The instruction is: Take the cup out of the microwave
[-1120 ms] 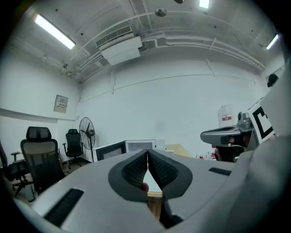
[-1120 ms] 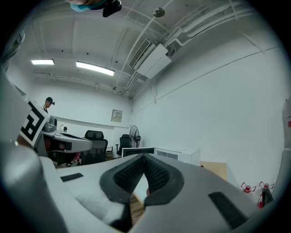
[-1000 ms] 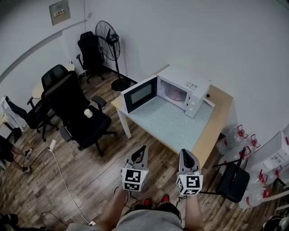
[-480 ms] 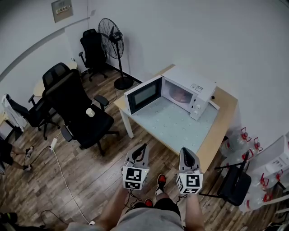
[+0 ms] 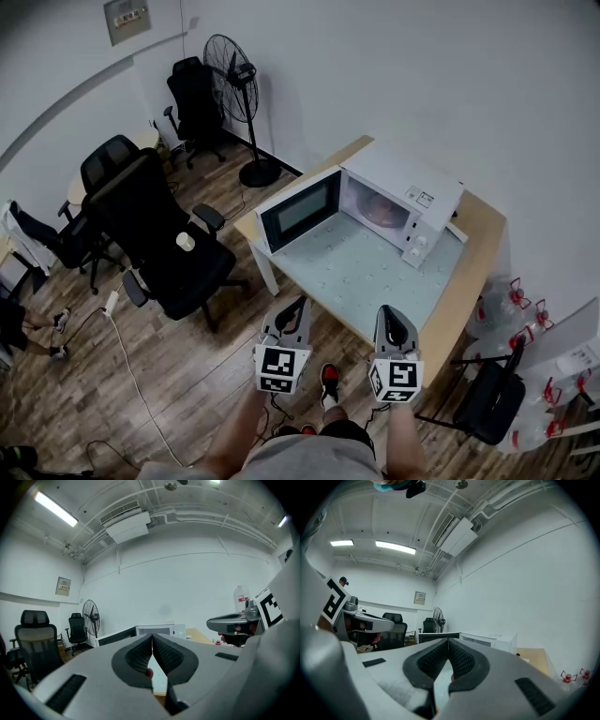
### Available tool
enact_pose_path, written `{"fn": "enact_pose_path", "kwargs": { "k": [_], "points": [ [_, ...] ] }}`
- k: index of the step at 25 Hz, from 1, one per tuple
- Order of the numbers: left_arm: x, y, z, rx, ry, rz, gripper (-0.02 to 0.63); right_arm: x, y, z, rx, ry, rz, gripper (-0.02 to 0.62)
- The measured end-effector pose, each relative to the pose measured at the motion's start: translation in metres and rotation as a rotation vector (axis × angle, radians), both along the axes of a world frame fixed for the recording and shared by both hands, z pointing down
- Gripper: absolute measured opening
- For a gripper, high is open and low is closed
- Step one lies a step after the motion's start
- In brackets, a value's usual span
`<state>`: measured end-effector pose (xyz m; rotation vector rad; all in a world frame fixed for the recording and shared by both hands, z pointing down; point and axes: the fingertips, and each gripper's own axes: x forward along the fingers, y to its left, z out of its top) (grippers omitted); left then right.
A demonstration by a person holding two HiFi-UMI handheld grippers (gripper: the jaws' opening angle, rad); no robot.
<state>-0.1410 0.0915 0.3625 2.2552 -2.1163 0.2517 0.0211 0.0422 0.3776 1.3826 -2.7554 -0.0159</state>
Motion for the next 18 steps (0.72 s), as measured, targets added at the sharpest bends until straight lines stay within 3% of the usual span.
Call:
{"fn": "enact_pose_path", "kwargs": {
  "k": [18],
  "points": [
    [-0.029, -0.193, 0.037, -0.069, 0.022, 0.019, 0.025, -0.03, -0.196, 0.04, -0.075, 0.025, 0.036, 0.02]
  ]
}}
